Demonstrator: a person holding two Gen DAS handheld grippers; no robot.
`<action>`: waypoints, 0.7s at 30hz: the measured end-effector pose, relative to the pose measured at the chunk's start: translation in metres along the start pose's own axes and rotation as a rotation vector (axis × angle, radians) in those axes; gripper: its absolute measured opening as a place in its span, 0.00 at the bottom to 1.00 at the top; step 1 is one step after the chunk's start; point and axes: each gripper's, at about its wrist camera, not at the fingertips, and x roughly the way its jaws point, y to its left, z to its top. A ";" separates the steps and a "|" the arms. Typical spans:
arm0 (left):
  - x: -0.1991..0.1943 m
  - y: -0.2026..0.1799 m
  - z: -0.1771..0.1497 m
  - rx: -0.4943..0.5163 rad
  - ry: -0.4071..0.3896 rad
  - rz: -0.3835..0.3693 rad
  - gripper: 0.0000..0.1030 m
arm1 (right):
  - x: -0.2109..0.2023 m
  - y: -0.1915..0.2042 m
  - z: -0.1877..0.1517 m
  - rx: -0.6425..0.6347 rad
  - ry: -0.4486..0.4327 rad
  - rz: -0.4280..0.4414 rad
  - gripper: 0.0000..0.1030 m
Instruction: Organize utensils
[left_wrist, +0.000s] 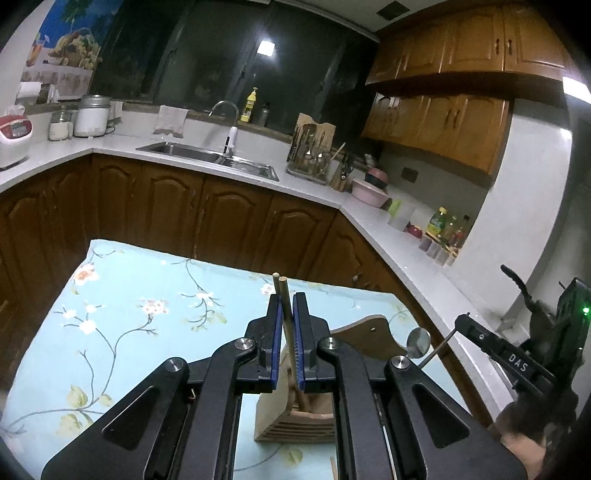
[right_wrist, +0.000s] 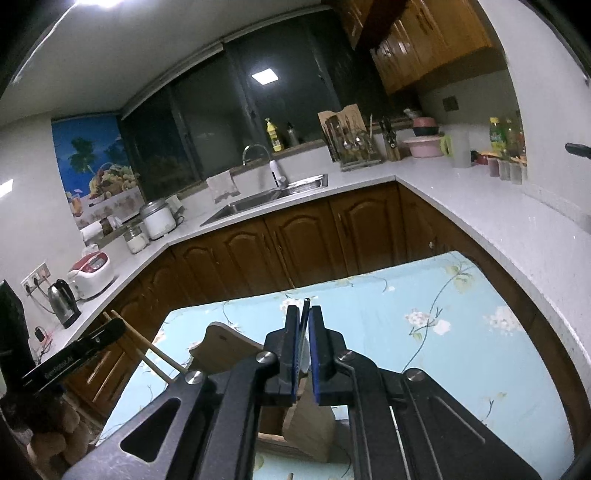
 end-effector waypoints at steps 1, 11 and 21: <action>0.000 0.000 0.000 0.001 0.001 0.001 0.05 | 0.001 0.000 -0.001 0.000 0.001 0.000 0.06; -0.018 0.004 -0.001 -0.055 0.013 -0.030 0.46 | -0.017 -0.010 0.002 0.049 -0.027 0.027 0.45; -0.089 0.020 -0.019 -0.162 -0.066 0.013 0.98 | -0.080 -0.019 -0.005 0.088 -0.114 0.058 0.99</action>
